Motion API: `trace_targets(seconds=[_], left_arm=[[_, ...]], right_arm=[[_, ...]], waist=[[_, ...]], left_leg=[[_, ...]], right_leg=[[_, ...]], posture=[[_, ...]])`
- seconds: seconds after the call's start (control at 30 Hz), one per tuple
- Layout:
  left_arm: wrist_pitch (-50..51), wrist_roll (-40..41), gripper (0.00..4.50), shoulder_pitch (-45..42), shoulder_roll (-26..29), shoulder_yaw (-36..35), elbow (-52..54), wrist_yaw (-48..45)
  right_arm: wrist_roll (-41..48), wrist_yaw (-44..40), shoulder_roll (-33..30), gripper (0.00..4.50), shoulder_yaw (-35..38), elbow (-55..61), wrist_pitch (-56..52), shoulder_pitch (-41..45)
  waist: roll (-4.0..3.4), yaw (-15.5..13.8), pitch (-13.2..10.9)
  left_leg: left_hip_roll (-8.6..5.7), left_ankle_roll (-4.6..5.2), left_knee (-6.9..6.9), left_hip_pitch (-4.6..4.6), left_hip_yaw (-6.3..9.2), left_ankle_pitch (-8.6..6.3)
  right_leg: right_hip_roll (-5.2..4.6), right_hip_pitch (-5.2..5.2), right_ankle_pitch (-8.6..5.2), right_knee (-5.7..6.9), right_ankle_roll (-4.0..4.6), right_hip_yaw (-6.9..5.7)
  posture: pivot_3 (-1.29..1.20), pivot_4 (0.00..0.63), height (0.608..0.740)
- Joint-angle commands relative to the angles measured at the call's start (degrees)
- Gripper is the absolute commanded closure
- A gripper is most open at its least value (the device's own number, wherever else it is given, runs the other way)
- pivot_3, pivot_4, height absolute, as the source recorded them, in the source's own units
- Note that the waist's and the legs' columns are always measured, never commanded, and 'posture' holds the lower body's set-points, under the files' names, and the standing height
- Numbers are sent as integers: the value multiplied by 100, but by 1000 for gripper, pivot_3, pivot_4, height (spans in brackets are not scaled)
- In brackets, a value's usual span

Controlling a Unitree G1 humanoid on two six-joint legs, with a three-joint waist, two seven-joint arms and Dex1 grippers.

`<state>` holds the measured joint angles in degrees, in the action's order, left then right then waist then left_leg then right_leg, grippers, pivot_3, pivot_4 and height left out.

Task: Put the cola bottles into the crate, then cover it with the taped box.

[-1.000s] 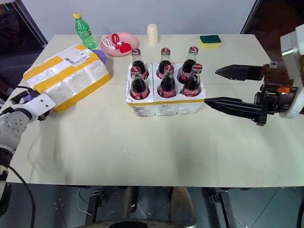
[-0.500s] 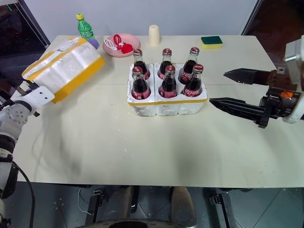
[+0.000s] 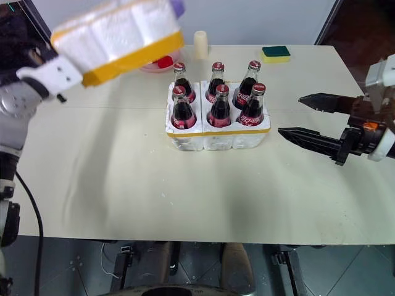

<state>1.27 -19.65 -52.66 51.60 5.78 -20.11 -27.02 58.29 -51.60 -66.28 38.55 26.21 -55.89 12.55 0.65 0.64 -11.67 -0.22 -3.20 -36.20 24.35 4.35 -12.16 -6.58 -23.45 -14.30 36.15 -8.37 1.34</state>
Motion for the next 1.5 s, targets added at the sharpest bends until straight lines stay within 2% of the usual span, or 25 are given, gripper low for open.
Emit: trace_targets(seconds=[0.03, 0.33, 0.6, 0.93, 1.1, 1.33, 1.5], left_arm=[[366, 98, 4092, -304, -112, 88, 966, -647], [761, -326, 4092, -454, -223, 779, 2320, -2010], [697, -627, 4092, -321, -162, 910, 2871, -2539], [613, -617, 4092, -645, -144, 733, 3037, -2899], [522, -722, 4092, -457, -23, 777, 3223, -3060], [103, -1200, 4092, 149, 101, 932, 3312, -2824], [-116, -1479, 1734, 289, -12, 982, 3102, -2569]], right_arm=[[-82, 43, 47, 0, -25, -23, 210, 69], [-202, 265, 183, 0, -258, -136, 437, 165], [-219, 445, 339, 0, -264, -122, 482, 116], [-289, 637, 514, 0, -573, -194, 605, 308], [-373, 668, 587, 0, -757, -309, 677, 463], [-427, 665, 602, 0, -812, -278, 711, 468], [-383, 683, 600, 0, -735, -249, 674, 415]], waist=[[-1, 12, 0], [-1, 30, 0], [0, 2, 0], [0, 11, 0], [0, 18, 0], [-1, 22, 1], [-1, 18, 1]], left_leg=[[0, 0, 1, -1, 0, 0], [0, 1, 1, -5, 0, 0], [0, 1, -2, -5, 1, 0], [0, 1, -3, -5, 1, 1], [0, 1, -2, -5, 2, 1], [0, 2, -2, -8, 2, 1], [0, 2, -4, -8, 2, 1]], right_leg=[[0, 0, 0, 0, 0, 0], [3, 0, -1, 2, 0, 2], [3, 5, -1, 0, -1, 2], [3, 6, -2, 0, -1, 2], [3, 5, -2, 1, -1, 2], [4, 6, -2, 2, -1, 3], [4, 7, -2, 3, -1, 3]], posture=[[0, 150, 739], [0, 150, 739], [0, 150, 739], [0, 150, 739], [0, 150, 739], [0, 150, 739], [0, 150, 739]])
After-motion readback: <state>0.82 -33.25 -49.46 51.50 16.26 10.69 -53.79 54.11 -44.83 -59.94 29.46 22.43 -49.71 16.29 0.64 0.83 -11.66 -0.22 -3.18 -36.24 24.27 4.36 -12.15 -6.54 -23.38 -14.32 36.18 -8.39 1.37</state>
